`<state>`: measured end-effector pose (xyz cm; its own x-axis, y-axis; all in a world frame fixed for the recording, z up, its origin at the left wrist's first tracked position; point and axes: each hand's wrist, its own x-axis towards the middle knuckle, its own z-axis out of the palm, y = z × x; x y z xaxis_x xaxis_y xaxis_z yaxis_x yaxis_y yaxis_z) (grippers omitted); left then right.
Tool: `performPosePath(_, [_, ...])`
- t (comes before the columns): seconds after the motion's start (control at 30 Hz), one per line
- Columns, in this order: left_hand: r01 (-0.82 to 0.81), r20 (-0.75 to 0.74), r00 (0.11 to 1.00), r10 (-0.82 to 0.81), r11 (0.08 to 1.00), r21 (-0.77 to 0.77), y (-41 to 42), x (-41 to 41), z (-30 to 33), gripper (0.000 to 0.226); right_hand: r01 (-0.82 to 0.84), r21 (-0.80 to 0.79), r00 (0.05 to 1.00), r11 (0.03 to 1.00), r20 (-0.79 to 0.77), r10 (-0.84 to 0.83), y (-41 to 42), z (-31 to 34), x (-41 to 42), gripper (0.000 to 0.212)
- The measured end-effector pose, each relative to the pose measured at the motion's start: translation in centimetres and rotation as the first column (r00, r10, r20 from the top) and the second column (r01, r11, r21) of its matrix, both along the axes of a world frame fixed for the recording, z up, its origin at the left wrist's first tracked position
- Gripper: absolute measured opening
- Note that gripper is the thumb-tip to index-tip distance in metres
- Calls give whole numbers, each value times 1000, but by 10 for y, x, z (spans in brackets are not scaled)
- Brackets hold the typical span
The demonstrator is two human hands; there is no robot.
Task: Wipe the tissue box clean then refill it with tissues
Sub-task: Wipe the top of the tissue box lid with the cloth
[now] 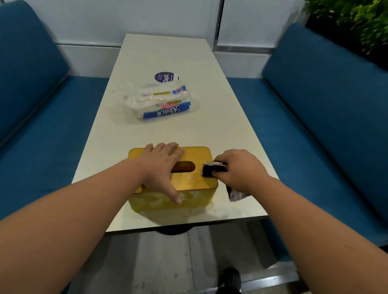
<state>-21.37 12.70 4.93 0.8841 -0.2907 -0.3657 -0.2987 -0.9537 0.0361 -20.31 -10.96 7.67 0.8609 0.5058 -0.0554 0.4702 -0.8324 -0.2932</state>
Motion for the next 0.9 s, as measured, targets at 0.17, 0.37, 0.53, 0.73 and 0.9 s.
performPosePath(0.17, [-2, 12, 1000, 2, 1000, 11, -1, -2, 0, 139, -90, -28, 995, 996, -38, 89, 11, 6, -6, 22])
performPosePath(0.37, [-3, 22, 1000, 2, 1000, 28, -3, -3, 3, 138, -73, -84, 997, 994, 20, 75, 43, 0, -12, 23])
performPosePath(0.53, [-3, 11, 1000, 3, 1000, 18, -2, -3, 3, 138, 61, -139, 997, 988, 55, -54, 27, 5, -1, 19])
performPosePath(0.73, [-4, 20, 1000, 3, 1000, 23, -3, -3, 3, 139, -99, -118, 992, 988, -89, 89, 38, 13, -10, 9])
performPosePath(0.9, [-4, 20, 1000, 4, 1000, 22, -3, -4, 3, 138, -42, -122, 996, 992, -87, 32, 33, 15, -8, 9])
